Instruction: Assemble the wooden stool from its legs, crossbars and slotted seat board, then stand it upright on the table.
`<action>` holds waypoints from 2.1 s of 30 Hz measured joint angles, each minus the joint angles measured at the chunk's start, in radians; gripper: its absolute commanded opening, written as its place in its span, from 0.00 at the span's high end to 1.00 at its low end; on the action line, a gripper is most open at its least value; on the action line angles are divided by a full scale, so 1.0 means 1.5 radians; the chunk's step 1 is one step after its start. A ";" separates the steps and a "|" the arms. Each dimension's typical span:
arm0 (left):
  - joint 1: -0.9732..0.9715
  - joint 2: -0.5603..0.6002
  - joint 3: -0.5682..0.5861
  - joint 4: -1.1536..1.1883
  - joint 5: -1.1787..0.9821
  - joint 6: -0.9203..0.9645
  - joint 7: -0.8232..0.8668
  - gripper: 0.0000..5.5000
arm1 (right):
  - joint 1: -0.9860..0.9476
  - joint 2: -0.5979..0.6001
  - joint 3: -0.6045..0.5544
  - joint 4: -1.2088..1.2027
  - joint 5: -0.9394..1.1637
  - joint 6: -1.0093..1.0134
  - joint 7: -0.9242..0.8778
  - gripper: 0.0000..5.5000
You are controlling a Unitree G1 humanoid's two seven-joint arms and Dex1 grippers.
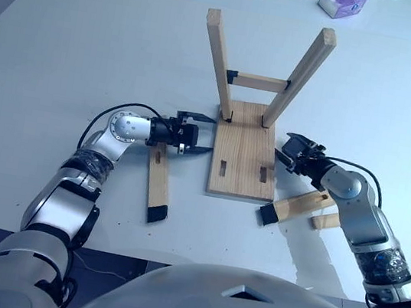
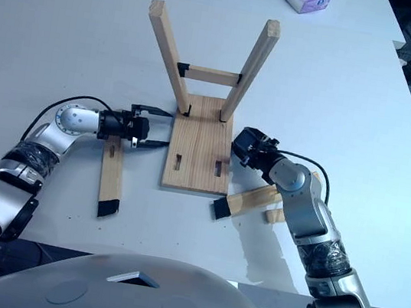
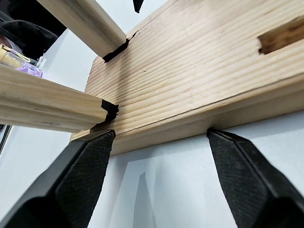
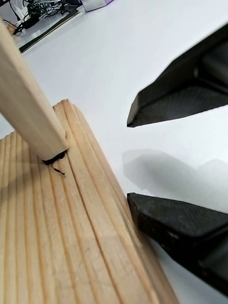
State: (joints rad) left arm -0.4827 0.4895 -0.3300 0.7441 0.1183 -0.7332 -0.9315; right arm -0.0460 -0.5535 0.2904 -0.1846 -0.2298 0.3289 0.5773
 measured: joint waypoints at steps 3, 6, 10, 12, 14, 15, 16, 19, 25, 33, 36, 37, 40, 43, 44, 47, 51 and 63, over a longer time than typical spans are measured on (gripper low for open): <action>-0.004 -0.004 0.022 -0.003 -0.012 0.010 0.024 0.35 | 0.028 -0.014 -0.047 -0.076 0.060 0.026 0.041 0.53; 0.015 0.005 0.061 -0.049 -0.038 0.039 0.047 0.35 | 0.060 -0.060 -0.196 -0.205 0.218 0.112 0.129 0.53; 0.092 0.027 0.105 -0.131 -0.065 0.087 0.078 0.35 | 0.067 -0.128 -0.373 -0.268 0.407 0.208 0.227 0.53; 0.129 0.033 0.119 -0.165 -0.067 0.112 0.095 0.35 | 0.077 -0.167 -0.424 -0.270 0.461 0.233 0.272 0.53; 0.156 0.033 0.127 -0.198 -0.069 0.135 0.111 0.35 | 0.130 -0.210 -0.448 -0.267 0.477 0.227 0.335 0.53; 0.166 0.033 0.130 -0.214 -0.069 0.143 0.118 0.35 | 0.167 -0.229 -0.456 -0.260 0.472 0.215 0.366 0.53; 0.180 0.032 0.134 -0.236 -0.070 0.154 0.126 0.35 | 0.221 -0.253 -0.466 -0.245 0.457 0.195 0.402 0.53; 0.211 0.031 0.138 -0.290 -0.070 0.180 0.136 0.35 | 0.298 -0.294 -0.493 -0.199 0.410 0.126 0.464 0.53; 0.272 0.023 0.145 -0.384 -0.078 0.232 0.158 0.35 | 0.272 -0.373 -0.480 -0.098 0.334 -0.018 0.505 0.53; 0.290 0.005 0.134 -0.452 -0.079 0.282 0.165 0.35 | 0.215 -0.430 -0.375 -0.012 0.282 -0.139 0.569 0.53; 0.291 0.005 0.133 -0.465 -0.080 0.293 0.165 0.35 | 0.183 -0.459 -0.349 0.009 0.281 -0.162 0.599 0.53; 0.291 0.005 0.133 -0.468 -0.080 0.294 0.165 0.35 | 0.171 -0.462 -0.340 0.015 0.280 -0.169 0.604 0.53; 0.295 0.004 0.130 -0.474 -0.081 0.298 0.165 0.35 | 0.141 -0.469 -0.296 0.034 0.258 -0.194 0.611 0.53; 0.299 0.001 0.123 -0.479 -0.081 0.306 0.166 0.35 | 0.133 -0.470 -0.263 0.035 0.250 -0.210 0.615 0.53; 0.300 0.000 0.122 -0.480 -0.081 0.307 0.165 0.35 | 0.131 -0.470 -0.256 0.032 0.247 -0.213 0.615 0.53; 0.300 -0.004 0.119 -0.489 -0.081 0.308 0.165 0.35 | 0.124 -0.470 -0.229 0.026 0.235 -0.225 0.614 0.53; 0.300 -0.005 0.118 -0.490 -0.081 0.311 0.165 0.35 | 0.120 -0.467 -0.197 0.028 0.203 -0.253 0.595 0.53; 0.301 -0.009 0.108 -0.515 -0.091 0.323 0.154 0.35 | 0.127 -0.441 -0.131 0.023 0.124 -0.299 0.524 0.53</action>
State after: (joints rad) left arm -0.0312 0.4758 -0.1685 -0.0288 -0.0175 -0.2487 -0.7002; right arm 0.1447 -1.2144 0.0941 -0.1494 -0.0435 -0.1202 1.3636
